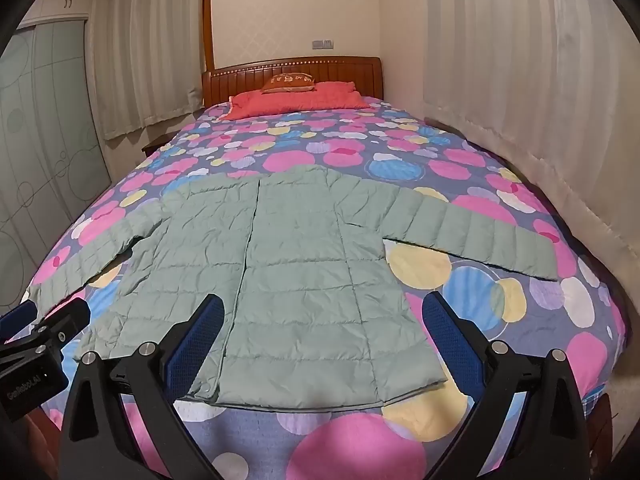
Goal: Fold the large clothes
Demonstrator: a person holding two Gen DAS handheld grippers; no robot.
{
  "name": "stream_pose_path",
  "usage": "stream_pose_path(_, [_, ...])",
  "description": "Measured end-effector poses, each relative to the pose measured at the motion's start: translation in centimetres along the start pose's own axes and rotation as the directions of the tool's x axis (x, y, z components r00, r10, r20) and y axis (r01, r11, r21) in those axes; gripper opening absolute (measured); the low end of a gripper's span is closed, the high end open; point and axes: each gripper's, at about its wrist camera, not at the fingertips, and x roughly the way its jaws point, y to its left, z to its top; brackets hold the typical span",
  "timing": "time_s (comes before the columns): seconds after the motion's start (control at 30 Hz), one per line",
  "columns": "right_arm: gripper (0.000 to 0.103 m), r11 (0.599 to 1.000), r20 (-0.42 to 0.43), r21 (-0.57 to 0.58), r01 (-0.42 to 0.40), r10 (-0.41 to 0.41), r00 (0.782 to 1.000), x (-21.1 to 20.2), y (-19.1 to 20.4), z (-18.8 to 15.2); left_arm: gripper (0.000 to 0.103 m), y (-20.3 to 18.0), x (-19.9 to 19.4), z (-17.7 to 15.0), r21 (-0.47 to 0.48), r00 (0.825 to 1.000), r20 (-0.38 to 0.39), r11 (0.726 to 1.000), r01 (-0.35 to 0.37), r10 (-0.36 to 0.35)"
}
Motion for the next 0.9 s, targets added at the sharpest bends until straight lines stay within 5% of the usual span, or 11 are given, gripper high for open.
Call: stream_pose_path(0.9, [0.099,1.000,-0.005,0.000,0.000,0.000,1.000,0.21,-0.13,-0.06,0.101,-0.10,-0.16,0.02,-0.012,1.000,-0.003,1.000,0.002,-0.002])
